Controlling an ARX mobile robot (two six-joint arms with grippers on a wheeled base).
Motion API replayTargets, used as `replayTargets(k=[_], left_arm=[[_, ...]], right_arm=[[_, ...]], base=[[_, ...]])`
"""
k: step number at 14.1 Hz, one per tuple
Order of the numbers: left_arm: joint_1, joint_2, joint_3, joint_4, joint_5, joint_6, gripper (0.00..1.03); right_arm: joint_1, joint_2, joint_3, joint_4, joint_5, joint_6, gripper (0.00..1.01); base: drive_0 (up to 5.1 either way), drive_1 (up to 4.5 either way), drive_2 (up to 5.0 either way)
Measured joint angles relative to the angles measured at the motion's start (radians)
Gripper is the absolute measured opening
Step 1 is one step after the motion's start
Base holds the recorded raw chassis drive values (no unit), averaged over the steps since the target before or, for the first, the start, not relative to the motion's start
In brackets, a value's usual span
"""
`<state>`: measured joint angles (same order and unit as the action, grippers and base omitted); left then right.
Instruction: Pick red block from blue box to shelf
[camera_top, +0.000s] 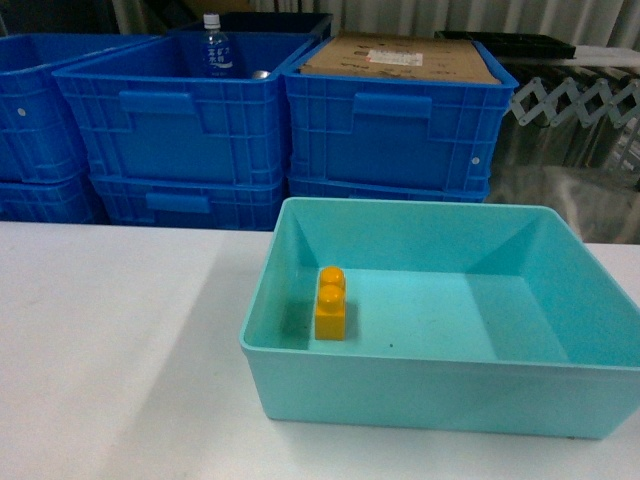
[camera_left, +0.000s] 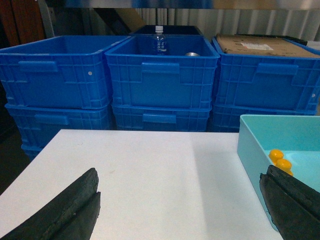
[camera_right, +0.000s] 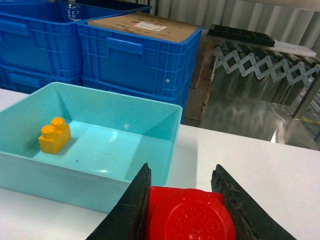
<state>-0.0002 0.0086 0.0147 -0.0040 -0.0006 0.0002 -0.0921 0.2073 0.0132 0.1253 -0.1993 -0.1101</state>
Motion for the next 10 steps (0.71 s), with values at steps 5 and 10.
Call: replayTargets(k=[5,10], left_arm=[[0.000,0.000,0.000,0.000,0.000,0.000,0.98],[0.000,0.000,0.000,0.000,0.000,0.000,0.98]], right_arm=[[0.000,0.000,0.000,0.000,0.000,0.000,0.29],[0.000,0.000,0.000,0.000,0.000,0.000,0.29]], base=[[0.0,0.00,0.0],[0.0,0.00,0.0]])
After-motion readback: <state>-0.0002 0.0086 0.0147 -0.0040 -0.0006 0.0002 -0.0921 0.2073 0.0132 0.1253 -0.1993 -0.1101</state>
